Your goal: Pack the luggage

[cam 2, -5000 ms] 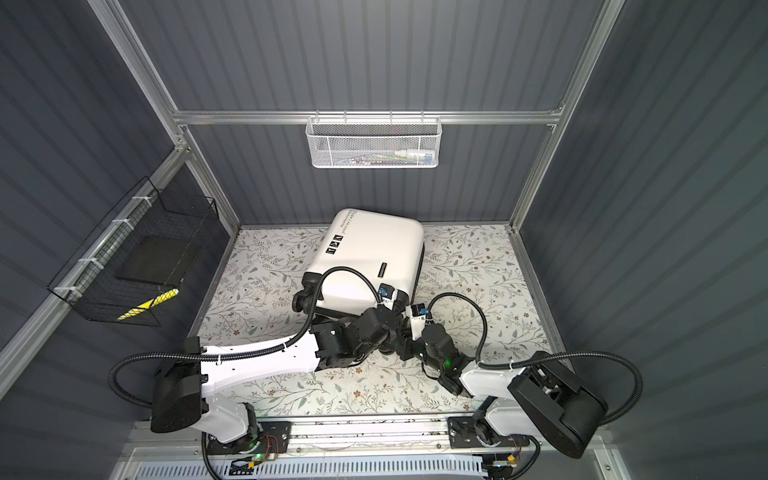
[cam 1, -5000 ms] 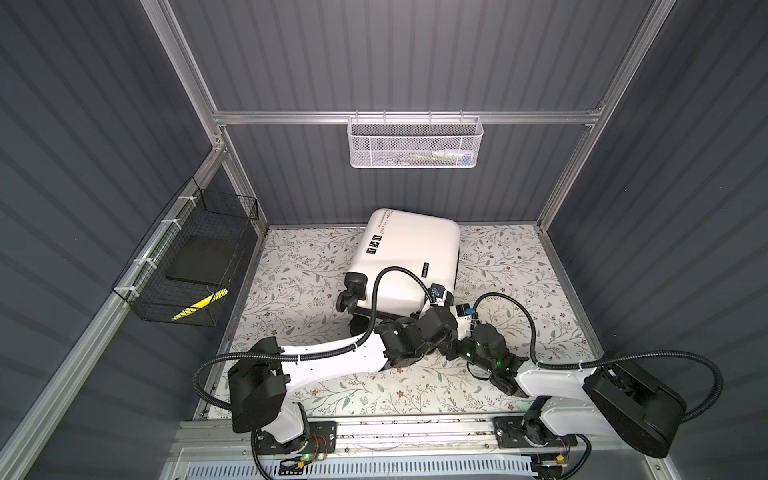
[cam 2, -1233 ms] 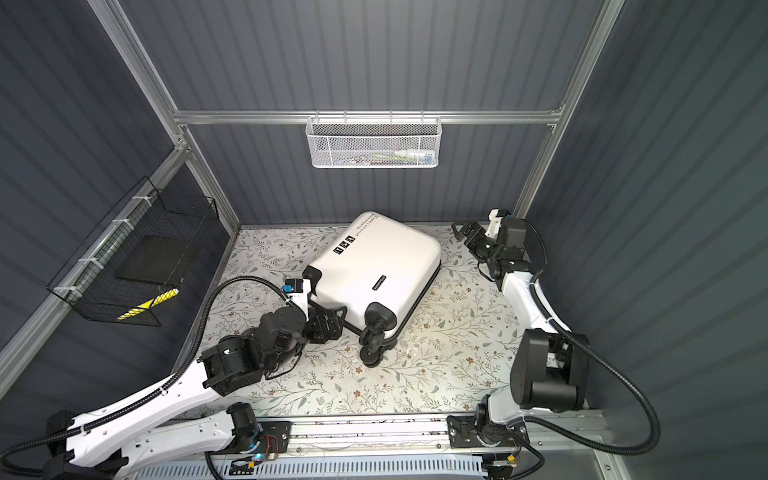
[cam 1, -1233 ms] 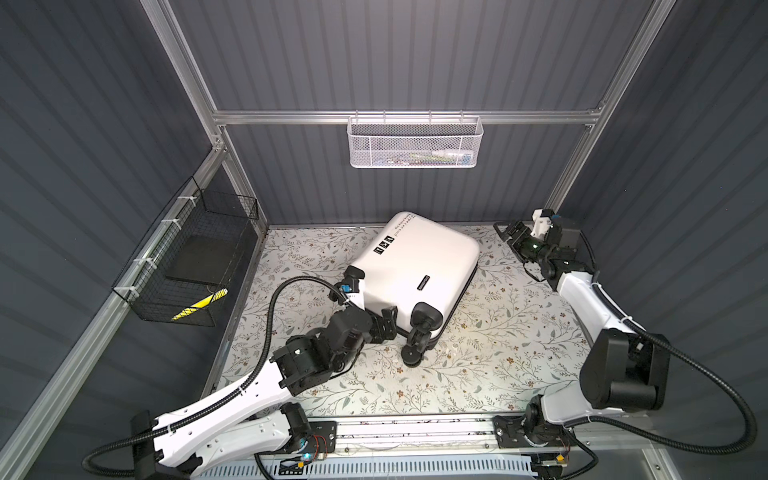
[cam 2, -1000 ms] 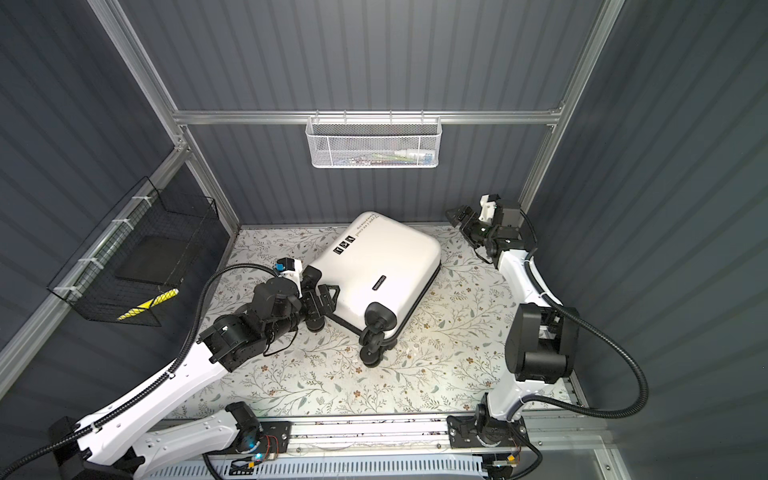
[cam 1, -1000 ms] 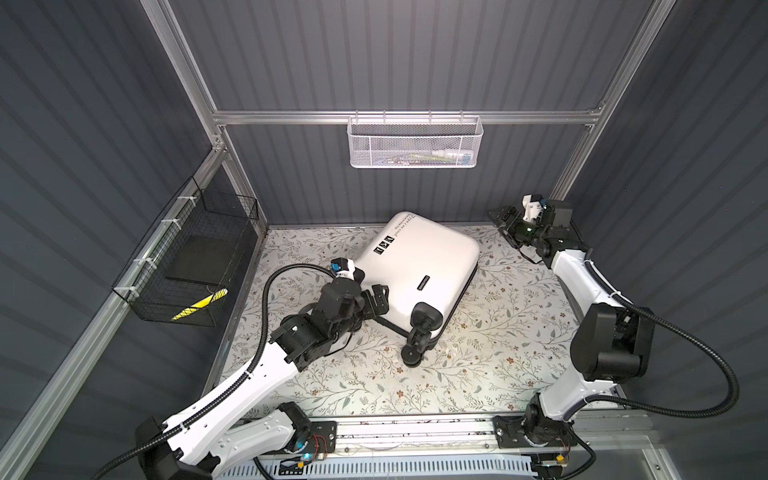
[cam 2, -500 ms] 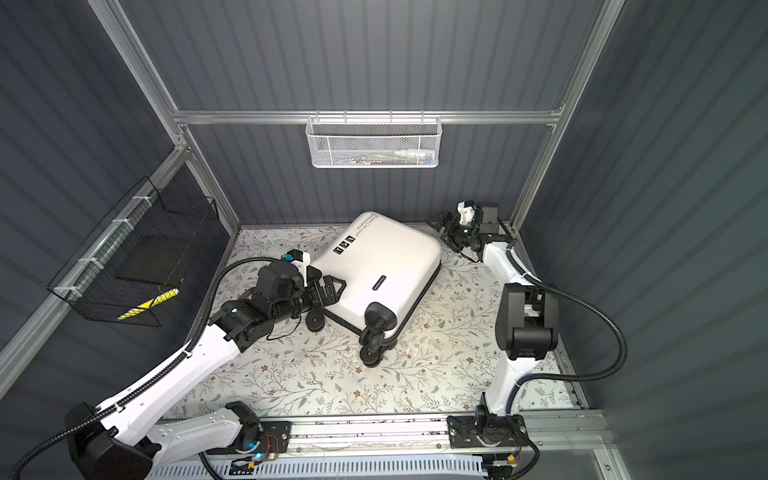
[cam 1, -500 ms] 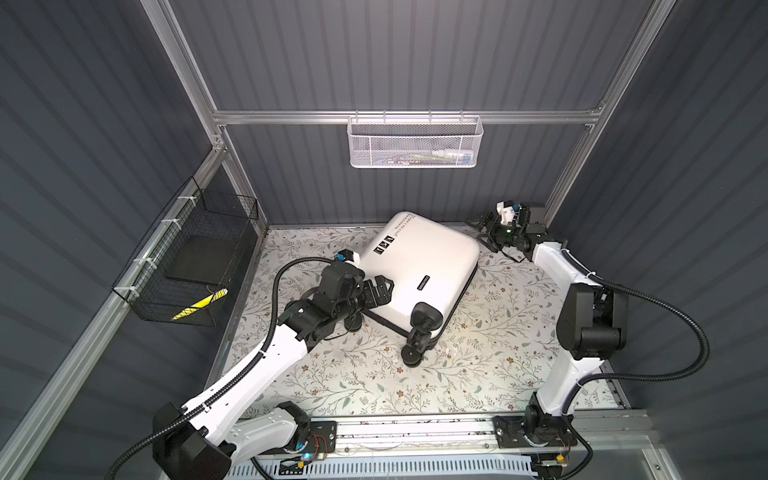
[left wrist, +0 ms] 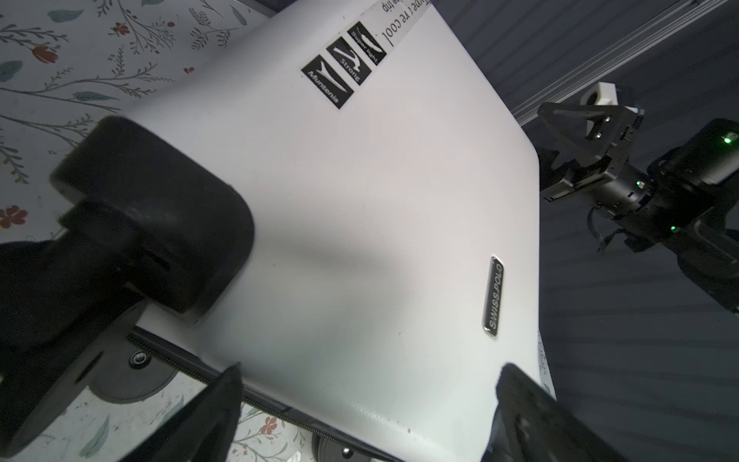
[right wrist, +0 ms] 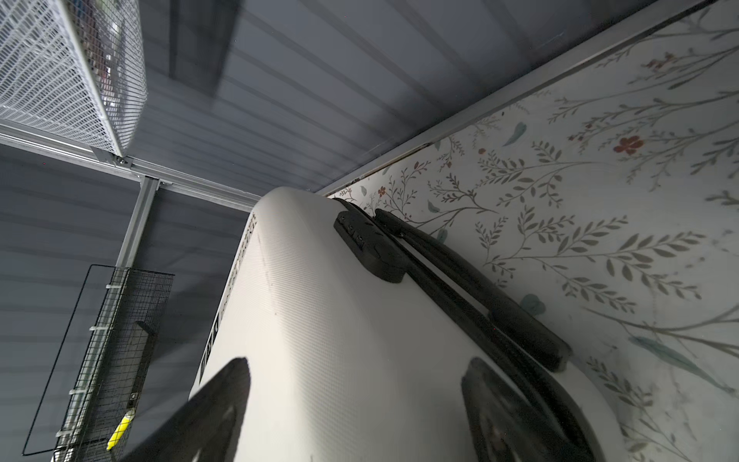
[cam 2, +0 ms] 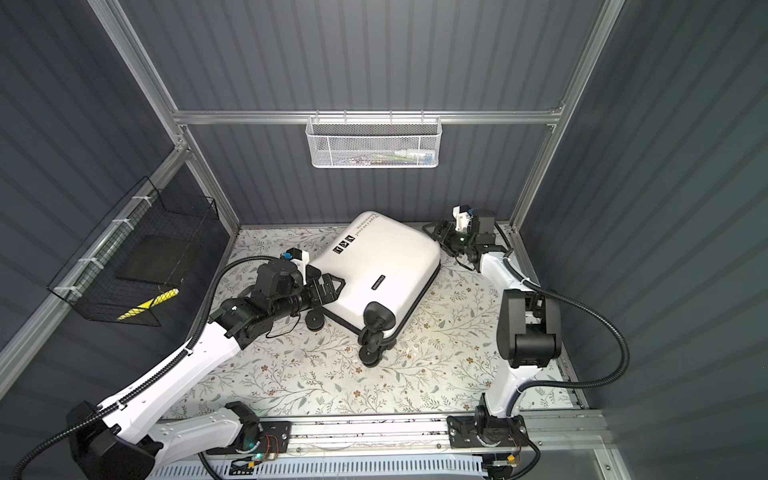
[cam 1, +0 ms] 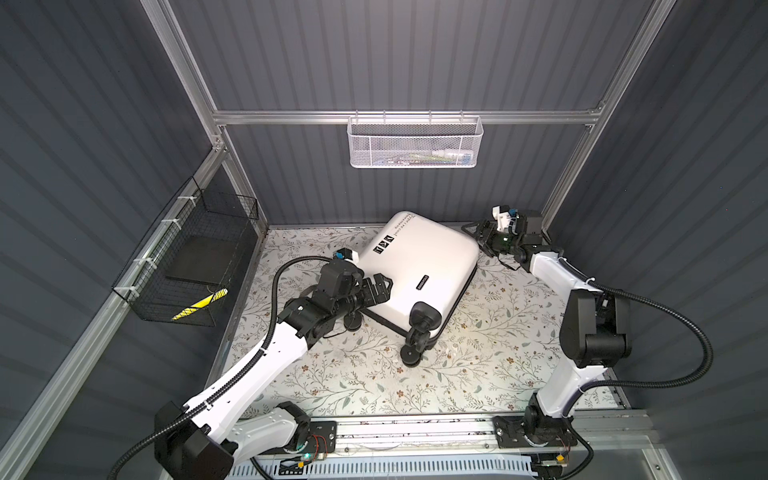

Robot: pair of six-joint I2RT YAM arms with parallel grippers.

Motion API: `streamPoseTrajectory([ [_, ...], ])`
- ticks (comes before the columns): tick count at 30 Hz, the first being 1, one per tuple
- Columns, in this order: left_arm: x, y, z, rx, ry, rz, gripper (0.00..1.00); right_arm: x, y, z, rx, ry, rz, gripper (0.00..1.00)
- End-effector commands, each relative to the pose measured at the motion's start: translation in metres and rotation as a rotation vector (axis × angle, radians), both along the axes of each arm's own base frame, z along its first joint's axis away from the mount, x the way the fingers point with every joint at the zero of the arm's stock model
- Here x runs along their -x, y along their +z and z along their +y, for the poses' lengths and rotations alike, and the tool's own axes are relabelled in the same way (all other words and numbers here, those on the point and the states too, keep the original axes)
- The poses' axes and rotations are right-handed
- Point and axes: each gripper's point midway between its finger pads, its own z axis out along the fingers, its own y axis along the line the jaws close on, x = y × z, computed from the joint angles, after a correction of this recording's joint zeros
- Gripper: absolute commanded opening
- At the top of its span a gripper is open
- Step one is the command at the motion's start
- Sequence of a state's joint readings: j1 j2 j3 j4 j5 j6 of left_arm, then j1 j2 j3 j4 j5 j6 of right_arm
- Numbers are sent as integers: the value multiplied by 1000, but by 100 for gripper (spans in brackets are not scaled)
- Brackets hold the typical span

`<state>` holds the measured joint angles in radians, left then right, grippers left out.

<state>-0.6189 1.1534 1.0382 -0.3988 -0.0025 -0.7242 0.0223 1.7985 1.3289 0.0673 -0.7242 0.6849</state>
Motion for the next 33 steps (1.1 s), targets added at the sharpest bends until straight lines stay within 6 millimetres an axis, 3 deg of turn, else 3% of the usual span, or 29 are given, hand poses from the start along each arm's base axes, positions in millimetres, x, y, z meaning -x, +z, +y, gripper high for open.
streamPoseTrajectory([
  [1,-16,-3,-9,-22,-42,-21,100,42,2,45,-89,157,49,84],
  [8,-41,2,-5,-61,-70,-36,100,86,-2,68,-97,194,28,81],
  [18,-89,8,-21,-101,-177,-49,100,184,-33,97,-109,239,39,79],
  [19,-93,6,-22,-113,-189,-42,100,194,-34,97,-106,237,35,79],
  [25,-106,36,-18,-154,-213,-92,100,229,-26,70,-27,159,-16,84],
  [33,-95,83,34,-169,-58,-179,100,226,1,40,49,46,-64,93],
])
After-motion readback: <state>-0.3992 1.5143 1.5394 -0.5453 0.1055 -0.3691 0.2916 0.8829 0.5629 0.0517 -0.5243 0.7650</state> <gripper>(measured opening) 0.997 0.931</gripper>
